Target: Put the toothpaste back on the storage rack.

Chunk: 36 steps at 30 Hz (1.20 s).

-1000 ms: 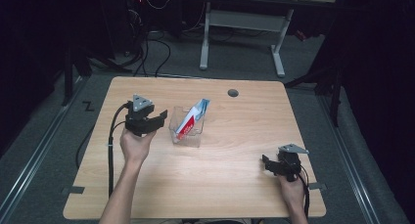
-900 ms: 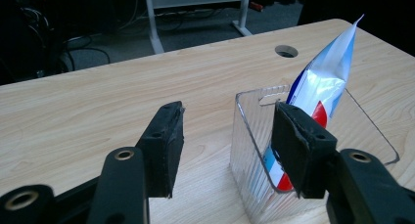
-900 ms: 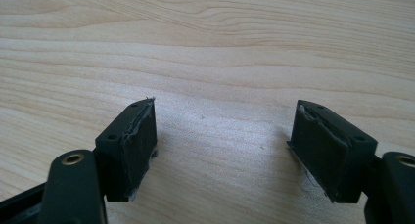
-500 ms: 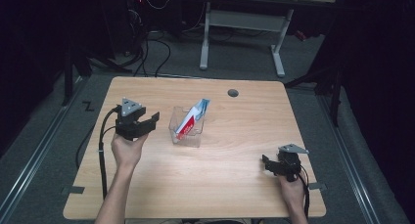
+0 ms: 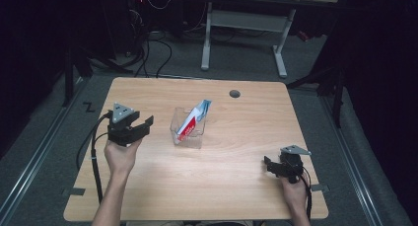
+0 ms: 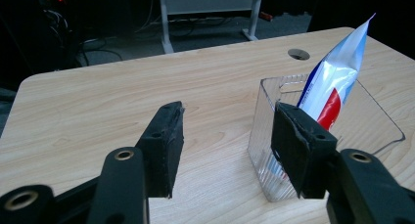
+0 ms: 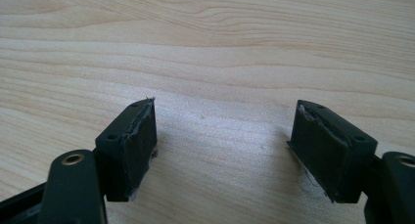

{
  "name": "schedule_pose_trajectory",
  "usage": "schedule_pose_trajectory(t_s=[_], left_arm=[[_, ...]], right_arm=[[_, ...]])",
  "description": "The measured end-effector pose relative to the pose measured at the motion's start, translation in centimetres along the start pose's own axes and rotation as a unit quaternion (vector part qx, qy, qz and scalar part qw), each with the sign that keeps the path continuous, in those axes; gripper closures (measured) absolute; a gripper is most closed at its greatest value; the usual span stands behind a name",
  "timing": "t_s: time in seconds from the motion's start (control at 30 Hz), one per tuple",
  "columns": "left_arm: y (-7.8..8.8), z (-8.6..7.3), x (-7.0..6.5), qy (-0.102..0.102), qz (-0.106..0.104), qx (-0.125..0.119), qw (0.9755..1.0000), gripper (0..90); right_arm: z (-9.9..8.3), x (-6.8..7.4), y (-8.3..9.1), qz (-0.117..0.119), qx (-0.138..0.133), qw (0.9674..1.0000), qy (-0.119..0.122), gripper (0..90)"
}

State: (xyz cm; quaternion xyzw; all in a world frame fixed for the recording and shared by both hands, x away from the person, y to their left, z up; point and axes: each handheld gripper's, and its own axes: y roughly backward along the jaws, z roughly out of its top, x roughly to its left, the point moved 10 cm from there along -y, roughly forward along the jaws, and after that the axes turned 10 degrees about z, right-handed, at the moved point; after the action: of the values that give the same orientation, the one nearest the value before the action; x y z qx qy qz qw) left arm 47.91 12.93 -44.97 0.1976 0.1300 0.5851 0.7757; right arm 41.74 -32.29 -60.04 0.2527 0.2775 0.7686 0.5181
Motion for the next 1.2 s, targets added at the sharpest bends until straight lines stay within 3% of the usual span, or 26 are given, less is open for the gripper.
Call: schedule_pose_trajectory(t_s=[1.2], left_arm=[[1.4,-2.5,2.1,0.024,0.012,0.002,0.9996,44.9]], right_arm=[[0.0,0.0,0.0,0.0,0.0,1.0,0.001,25.1]])
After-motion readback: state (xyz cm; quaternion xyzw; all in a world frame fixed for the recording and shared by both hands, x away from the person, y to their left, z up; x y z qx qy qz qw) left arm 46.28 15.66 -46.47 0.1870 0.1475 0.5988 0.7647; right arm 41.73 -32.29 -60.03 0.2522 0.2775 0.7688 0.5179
